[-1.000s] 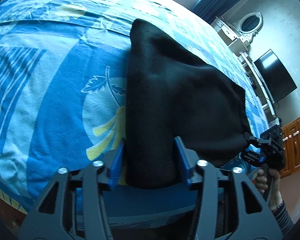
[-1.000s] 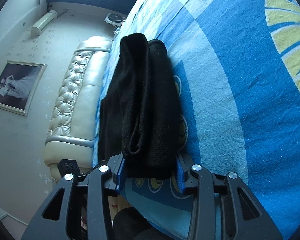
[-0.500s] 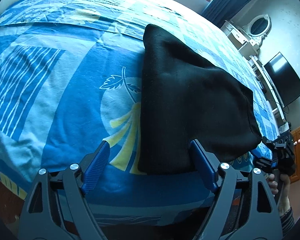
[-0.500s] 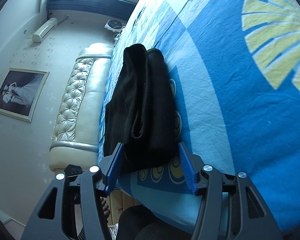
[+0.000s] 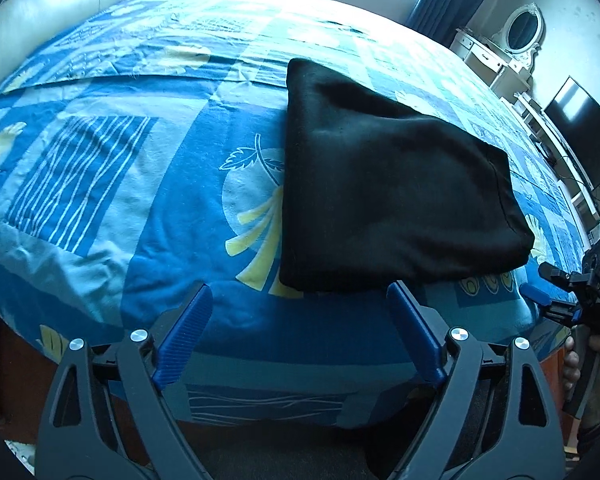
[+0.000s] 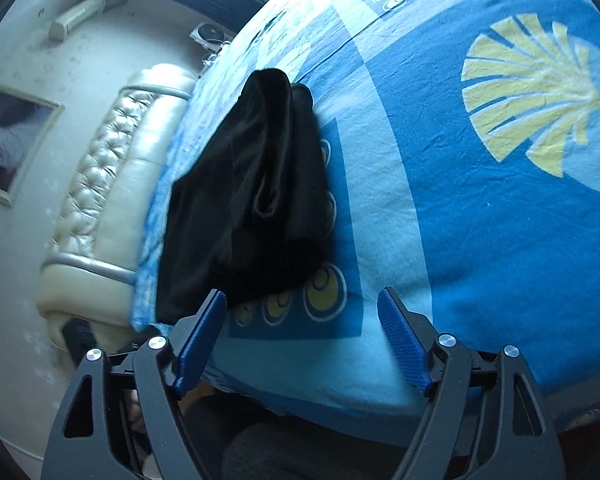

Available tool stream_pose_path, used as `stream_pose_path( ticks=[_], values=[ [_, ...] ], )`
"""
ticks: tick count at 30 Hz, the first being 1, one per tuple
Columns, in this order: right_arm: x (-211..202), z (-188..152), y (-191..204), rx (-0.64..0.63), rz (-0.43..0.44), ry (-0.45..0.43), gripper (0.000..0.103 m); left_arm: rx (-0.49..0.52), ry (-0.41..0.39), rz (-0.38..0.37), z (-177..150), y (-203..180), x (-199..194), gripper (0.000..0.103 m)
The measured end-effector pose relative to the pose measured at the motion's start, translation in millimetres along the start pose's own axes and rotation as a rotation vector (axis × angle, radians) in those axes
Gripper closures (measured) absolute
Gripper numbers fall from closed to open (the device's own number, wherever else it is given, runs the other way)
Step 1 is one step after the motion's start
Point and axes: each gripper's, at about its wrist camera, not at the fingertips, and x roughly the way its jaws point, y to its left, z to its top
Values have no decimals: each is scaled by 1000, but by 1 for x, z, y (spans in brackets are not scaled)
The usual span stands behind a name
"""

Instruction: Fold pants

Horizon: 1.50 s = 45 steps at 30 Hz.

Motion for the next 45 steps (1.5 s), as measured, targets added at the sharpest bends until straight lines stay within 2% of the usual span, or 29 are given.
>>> stream_pose_path(
  ticks=[8, 14, 16, 23, 30, 38, 45],
  values=[
    [-2, -14, 16, -56, -115, -16, 24, 24, -68, 59, -9, -12, -23, 13],
    [1, -27, 38, -168, -272, -43, 24, 51, -112, 121, -16, -22, -35, 12],
    [0, -32, 46, -201, -328, -73, 24, 51, -127, 134, -19, -24, -39, 12],
    [-7, -44, 70, -304, -437, -169, 23, 38, -145, 141, -27, -29, -46, 12],
    [-2, -56, 80, -332, -477, -187, 23, 57, -152, 121, -32, -39, -47, 12],
    [7, -65, 95, -395, -478, -183, 23, 72, -161, 108, -35, -47, -48, 12],
    [12, -68, 95, -397, -481, -174, 20, 81, -159, 105, -35, -50, -46, 12]
  ],
)
